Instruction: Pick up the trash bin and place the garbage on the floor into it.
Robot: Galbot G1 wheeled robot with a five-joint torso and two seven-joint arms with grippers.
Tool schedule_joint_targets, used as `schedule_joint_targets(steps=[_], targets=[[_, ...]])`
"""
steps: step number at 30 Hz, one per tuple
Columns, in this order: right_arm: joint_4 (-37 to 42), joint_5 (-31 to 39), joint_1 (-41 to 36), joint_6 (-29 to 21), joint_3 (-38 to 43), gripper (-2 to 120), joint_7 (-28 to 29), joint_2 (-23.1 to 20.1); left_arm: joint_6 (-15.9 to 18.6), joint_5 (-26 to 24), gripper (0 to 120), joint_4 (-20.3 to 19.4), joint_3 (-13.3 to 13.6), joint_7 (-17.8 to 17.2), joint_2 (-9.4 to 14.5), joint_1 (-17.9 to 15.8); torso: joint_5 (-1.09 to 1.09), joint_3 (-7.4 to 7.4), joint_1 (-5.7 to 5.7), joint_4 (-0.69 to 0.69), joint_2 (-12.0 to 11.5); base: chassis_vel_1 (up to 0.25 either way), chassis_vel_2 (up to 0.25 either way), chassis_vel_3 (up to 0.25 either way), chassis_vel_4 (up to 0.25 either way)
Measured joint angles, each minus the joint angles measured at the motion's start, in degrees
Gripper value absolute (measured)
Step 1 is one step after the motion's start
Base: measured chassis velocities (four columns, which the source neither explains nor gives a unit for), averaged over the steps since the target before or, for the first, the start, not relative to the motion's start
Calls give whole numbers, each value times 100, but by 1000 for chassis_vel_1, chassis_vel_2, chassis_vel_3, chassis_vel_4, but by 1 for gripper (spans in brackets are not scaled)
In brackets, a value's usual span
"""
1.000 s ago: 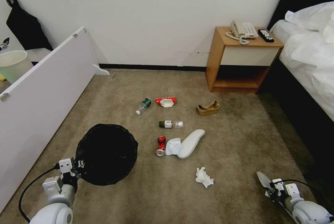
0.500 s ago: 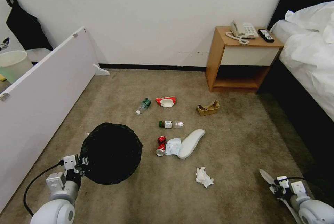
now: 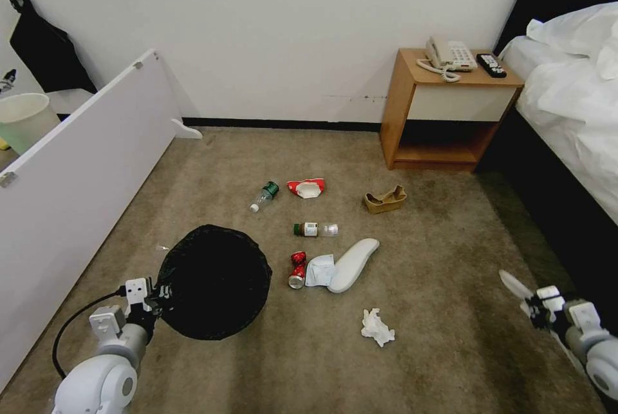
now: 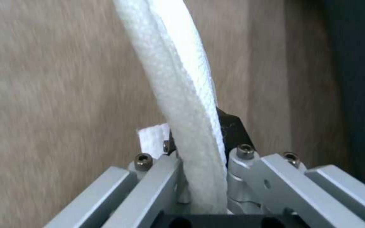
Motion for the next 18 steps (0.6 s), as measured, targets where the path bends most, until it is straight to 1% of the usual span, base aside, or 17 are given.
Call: schedule_joint_targets(steps=[2, 6, 8, 9, 11, 12, 14, 15, 18], targets=[[271, 20, -79, 2, 249, 3, 58, -153, 79, -180, 2, -26, 77, -65, 41, -44, 0, 0, 0, 0, 0, 0, 0, 0, 0], [465, 32, -128, 16, 443, 3, 71, -262, 134, -324, 2, -40, 111, -117, 55, -80, 0, 0, 0, 0, 0, 0, 0, 0, 0], [674, 54, -162, 42, 672, 3, 75, -376, 220, -485, 2, -57, 126, -190, 86, -128, 3, -1, 0, 0, 0, 0, 0, 0, 0], [674, 54, -162, 42, 672, 3, 75, -376, 220, -485, 2, -57, 126, -190, 86, -128, 3, -1, 0, 0, 0, 0, 0, 0, 0], [924, 119, -165, 67, 933, 3, 74, -527, 324, -651, 2, -53, 184, -249, 146, -212, 1, -1, 0, 1, 0, 0, 0, 0, 0], [924, 119, -165, 67, 933, 3, 74, -527, 324, -651, 2, -53, 184, -249, 146, -212, 1, -1, 0, 1, 0, 0, 0, 0, 0], [1166, 244, -165, 81, 1219, 3, 68, -688, 476, -893, 2, -25, 318, -354, 210, -347, 2, 0, 0, 1, 0, 0, 0, 0, 0], [1166, 244, -165, 81, 1219, 3, 68, -688, 476, -893, 2, -25, 318, -354, 210, -347, 2, 0, 0, 1, 0, 0, 0, 0, 0], [1453, 480, -145, 90, 1554, 3, 61, -897, 739, -1144, 2, 31, 526, -472, 284, -572, 2, -1, 0, 0, 0, 0, 0, 0, 0]])
